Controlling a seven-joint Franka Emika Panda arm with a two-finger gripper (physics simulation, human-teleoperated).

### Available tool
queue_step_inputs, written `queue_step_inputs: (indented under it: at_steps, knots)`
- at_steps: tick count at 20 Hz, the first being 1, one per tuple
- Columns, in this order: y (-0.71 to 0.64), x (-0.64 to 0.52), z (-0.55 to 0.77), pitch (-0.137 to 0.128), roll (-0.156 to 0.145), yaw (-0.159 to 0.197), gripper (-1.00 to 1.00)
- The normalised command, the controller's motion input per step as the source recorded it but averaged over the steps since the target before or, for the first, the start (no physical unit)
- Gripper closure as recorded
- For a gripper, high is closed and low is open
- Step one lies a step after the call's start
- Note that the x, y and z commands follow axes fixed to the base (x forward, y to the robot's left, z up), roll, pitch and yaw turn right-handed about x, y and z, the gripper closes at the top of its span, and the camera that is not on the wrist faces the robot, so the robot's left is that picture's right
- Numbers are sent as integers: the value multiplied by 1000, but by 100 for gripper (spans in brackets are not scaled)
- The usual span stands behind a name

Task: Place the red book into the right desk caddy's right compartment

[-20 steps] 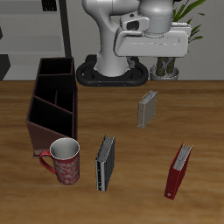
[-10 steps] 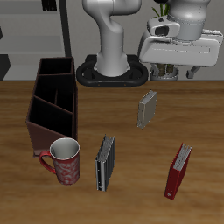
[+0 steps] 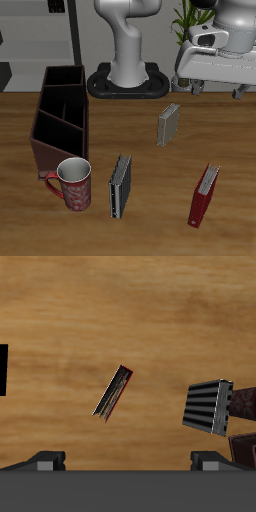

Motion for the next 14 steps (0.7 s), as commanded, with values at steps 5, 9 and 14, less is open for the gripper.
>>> queue_step_inputs:
  at_steps: [5, 9, 14]
  knots:
    - [51, 216, -16, -9, -23, -70, -100]
    - [-6, 133, -167, -16, -8, -79, -100]
    - [-13, -22, -267, -74, 21, -29, -100]
